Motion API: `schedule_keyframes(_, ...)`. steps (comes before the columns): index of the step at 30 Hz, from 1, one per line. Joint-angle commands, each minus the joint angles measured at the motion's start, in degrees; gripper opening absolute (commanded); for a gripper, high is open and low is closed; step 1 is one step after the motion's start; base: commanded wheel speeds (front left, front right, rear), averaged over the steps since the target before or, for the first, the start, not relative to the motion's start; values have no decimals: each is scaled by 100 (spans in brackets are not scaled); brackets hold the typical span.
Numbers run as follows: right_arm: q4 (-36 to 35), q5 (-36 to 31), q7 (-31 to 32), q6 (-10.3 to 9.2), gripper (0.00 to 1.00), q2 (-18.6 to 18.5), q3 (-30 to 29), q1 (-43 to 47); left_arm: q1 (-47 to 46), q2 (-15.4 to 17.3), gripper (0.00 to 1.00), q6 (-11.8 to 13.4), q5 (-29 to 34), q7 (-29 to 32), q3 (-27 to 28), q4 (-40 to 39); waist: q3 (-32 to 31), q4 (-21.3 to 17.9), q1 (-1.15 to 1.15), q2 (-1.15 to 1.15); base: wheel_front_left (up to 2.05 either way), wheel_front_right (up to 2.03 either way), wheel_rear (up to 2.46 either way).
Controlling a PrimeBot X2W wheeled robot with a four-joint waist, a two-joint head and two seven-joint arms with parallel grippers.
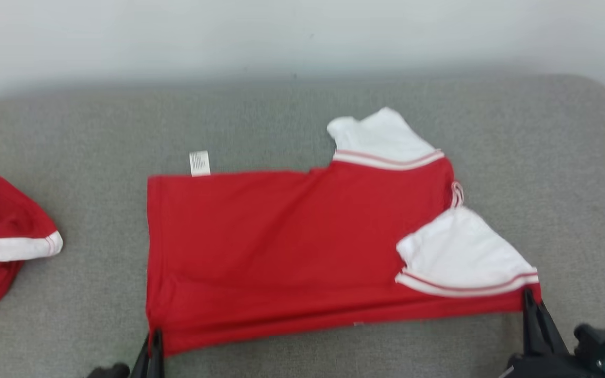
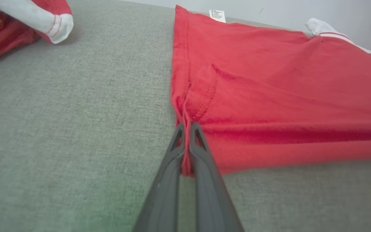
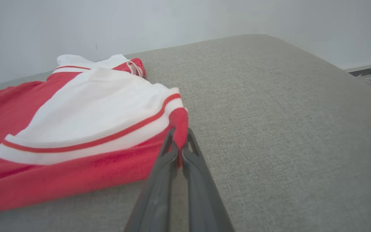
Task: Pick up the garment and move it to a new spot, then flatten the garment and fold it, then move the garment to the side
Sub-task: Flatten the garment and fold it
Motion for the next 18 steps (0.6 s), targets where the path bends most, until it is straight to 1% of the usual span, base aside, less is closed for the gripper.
schedule_keyframes(1,-29,-27,-9,-22,0,-2,-126,184,201,42,0,45,9,-17,75,13,-380,-53,0,0,0,0,0)
schedule_keyframes(7,-79,-53,-11,-23,0,70,-301,703,665,50,0,86,-84,-17,25,68,-818,-149,0,0,0,0,0)
schedule_keyframes(18,115,-63,-10,-23,0,174,-262,1169,1163,46,0,176,-186,-17,-235,212,-1067,-214,0,0,0,0,0)
